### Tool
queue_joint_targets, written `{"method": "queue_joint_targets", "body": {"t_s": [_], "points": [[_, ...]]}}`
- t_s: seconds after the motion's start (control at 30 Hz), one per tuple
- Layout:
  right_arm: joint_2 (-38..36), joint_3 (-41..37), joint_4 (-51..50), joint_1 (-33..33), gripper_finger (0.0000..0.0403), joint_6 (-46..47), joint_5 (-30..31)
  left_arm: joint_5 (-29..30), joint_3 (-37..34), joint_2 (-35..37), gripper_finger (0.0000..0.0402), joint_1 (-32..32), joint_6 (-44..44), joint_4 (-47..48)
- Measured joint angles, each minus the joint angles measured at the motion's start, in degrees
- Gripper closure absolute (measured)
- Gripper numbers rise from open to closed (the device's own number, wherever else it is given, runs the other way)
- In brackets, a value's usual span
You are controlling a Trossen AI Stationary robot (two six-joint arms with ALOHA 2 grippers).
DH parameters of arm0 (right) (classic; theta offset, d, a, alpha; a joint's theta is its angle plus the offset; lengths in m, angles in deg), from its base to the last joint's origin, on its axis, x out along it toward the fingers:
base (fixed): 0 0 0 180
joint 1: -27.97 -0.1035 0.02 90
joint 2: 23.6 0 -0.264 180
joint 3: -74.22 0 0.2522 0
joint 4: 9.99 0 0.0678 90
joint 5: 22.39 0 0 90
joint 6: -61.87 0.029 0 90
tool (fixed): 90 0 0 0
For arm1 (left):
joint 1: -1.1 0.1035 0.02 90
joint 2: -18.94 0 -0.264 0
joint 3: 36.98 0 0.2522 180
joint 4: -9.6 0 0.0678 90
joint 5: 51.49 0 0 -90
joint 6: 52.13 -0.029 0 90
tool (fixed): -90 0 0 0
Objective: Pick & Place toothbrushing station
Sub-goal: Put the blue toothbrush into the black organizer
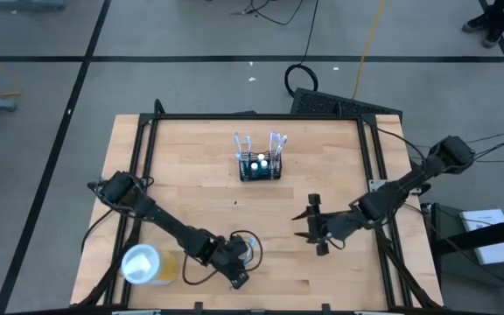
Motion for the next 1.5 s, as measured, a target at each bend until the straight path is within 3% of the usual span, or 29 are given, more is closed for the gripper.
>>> {"method": "queue_joint_targets", "body": {"t_s": [0.23, 0.67, 0.9, 1.17, 1.5], "points": [[-0.5, -0.7, 0.5, -3.7, 0.0208, -1.7, 3.1, -2.4, 2.8, -1.9, 0.0209, 0.0, 4.6, 4.2], [-0.5, -0.7, 2.1, -4.3, 0.0226, -2.9, 4.4, -3.1, 3.0, -5.7, 0.0220, 0.3, 7.0, 3.9], [-0.5, -0.7, 2.8, -4.3, 0.0232, -2.9, 4.4, -1.7, 3.0, -6.4, 0.0273, 0.2, 6.6, 5.6], [-0.5, -0.7, 3.0, -4.3, 0.0232, -2.7, 4.4, -0.7, 3.1, -7.1, 0.0386, 0.3, 1.5, 6.6], [-0.5, -0.7, 3.4, -4.3, 0.0232, -3.2, 6.2, -4.0, 3.3, -6.1, 0.0401, 5.1, -11.9, 11.3]]}}
